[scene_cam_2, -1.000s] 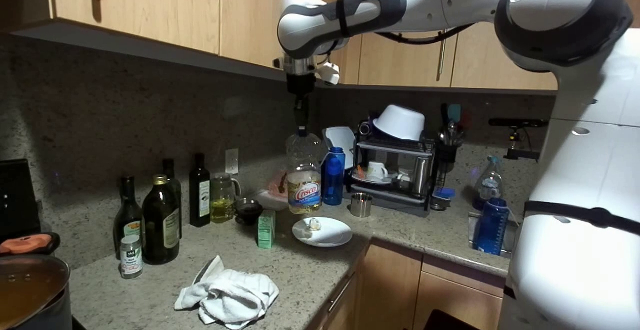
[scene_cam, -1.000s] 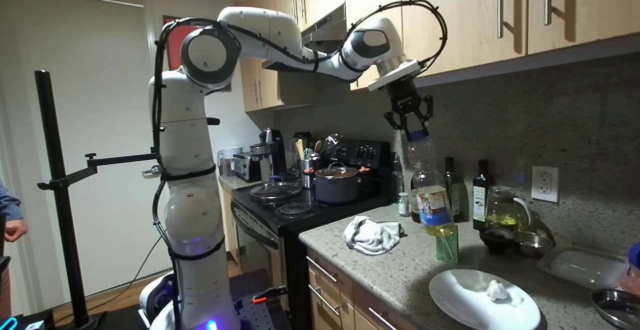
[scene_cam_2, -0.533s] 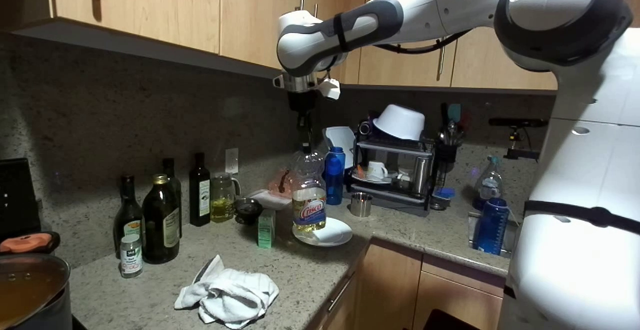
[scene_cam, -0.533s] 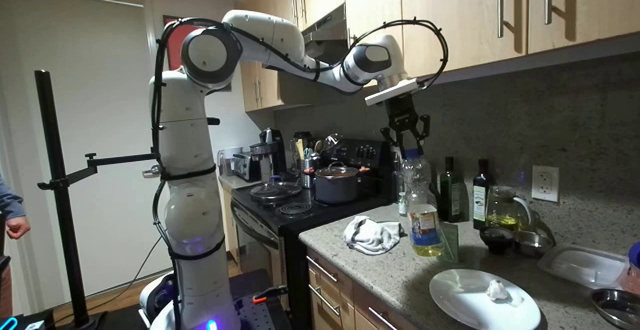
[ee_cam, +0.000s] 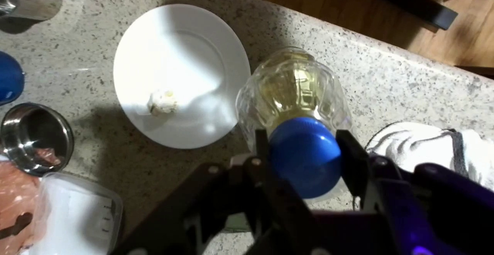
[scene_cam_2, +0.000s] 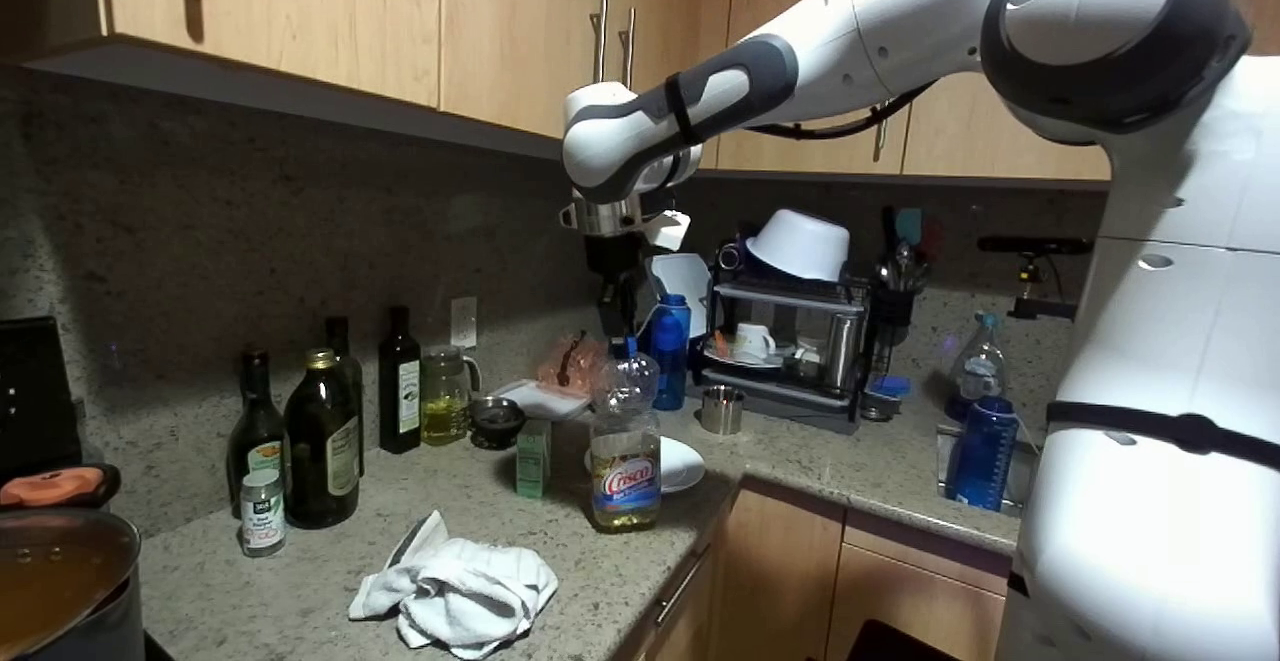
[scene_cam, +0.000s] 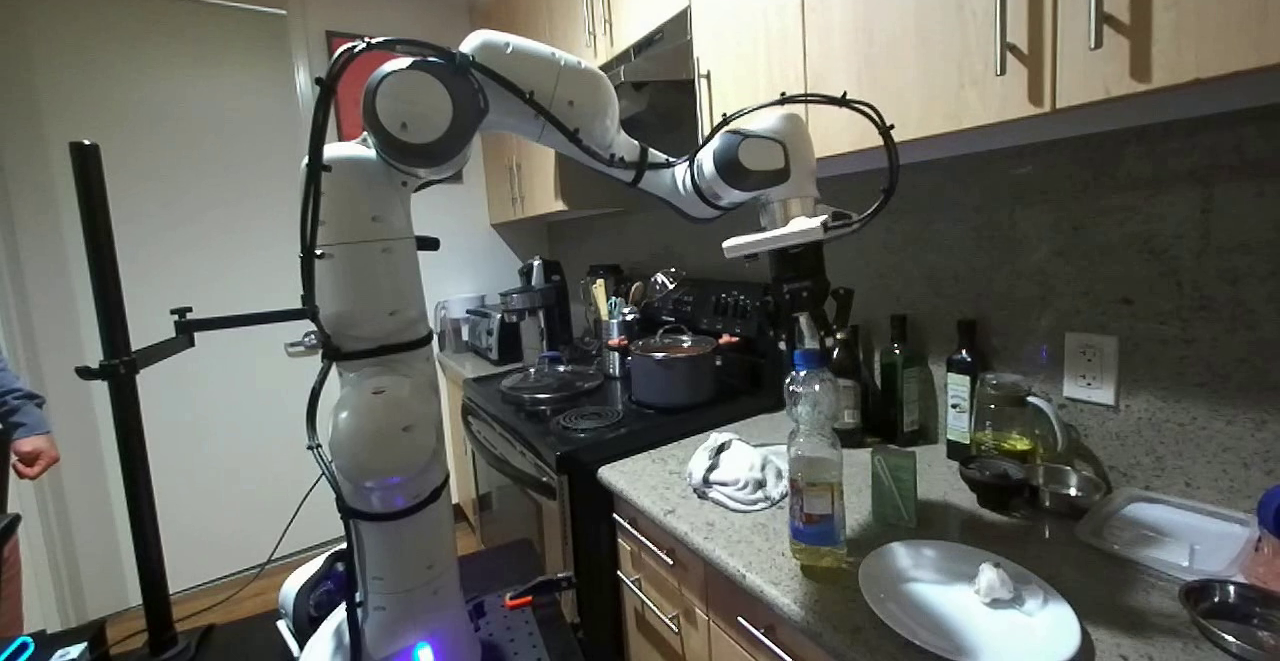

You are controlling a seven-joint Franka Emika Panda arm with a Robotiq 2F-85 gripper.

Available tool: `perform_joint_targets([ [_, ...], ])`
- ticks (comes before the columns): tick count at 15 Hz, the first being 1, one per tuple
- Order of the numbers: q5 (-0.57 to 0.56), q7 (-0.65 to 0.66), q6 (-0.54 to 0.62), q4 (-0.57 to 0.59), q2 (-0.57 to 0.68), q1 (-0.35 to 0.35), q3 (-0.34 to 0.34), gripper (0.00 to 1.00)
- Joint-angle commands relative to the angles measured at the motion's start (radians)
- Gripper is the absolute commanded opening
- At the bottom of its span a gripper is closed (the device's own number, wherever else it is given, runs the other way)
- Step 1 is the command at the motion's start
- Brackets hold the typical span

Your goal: Pick the container of cooking oil and put it on the plate

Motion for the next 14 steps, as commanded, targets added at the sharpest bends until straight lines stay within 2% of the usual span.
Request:
perform_joint_targets([
  [1, 0.081, 0.031, 0.098, -0.105, -0.086, -0.017, -0.018, 0.21],
  [5, 0.128, 0.028, 0.141, -0.113, -0.093, -0.031, -0.045, 0.21],
  [9, 0.127, 0.041, 0.16, -0.136, -0.13, -0.046, -0.066, 0.21],
  [14, 0.126, 0.057, 0.174, -0.105, -0.129, -0.054, -0.084, 0.21],
])
